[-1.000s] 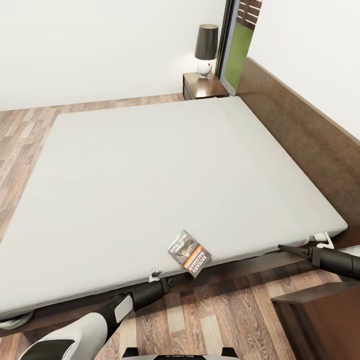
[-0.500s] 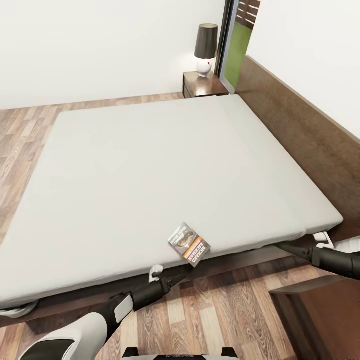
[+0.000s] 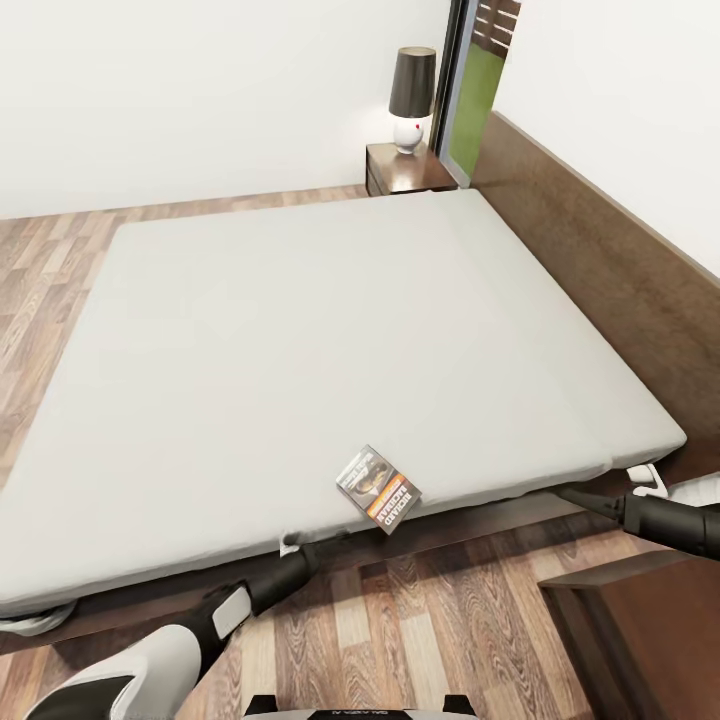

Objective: In the bedroom, move the book from the bed onto either nightstand, and place the two sandals side by side next to the bed.

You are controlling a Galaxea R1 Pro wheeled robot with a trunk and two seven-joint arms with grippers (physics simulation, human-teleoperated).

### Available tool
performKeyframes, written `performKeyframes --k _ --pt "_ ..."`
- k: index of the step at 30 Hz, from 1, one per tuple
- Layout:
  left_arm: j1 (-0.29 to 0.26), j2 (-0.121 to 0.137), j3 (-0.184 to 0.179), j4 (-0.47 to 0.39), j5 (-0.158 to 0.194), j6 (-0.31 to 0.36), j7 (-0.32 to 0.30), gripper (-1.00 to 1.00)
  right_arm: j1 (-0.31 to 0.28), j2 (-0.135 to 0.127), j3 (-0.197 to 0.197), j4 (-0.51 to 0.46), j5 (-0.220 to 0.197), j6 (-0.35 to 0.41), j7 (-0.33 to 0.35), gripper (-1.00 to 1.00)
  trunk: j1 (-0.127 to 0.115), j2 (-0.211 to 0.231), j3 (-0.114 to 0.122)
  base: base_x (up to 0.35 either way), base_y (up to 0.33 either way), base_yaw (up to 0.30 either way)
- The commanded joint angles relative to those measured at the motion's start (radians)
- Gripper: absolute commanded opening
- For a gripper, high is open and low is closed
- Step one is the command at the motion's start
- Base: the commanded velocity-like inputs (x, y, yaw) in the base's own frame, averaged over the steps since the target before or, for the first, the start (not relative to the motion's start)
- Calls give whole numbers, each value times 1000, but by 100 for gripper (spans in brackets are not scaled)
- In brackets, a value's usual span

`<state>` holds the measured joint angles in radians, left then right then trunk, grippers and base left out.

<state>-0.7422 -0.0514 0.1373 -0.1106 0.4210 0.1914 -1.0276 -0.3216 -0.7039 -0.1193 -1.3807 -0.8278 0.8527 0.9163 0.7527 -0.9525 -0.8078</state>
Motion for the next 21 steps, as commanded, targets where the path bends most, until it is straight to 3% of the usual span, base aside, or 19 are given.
performKeyframes --k 1,6,21 --pt "0 3 22 0 8 11 -3 100 -1 0 0 0 -2 5 1 100 0 -1 -1 0 0 0" --pt "0 5 45 1 24 10 1 100 -1 1 0 0 -1 5 2 100 0 -1 -1 0 0 0" --pt "0 -7 48 3 26 10 43 100 -1 1 0 0 -1 5 3 100 0 -1 -1 0 0 0"
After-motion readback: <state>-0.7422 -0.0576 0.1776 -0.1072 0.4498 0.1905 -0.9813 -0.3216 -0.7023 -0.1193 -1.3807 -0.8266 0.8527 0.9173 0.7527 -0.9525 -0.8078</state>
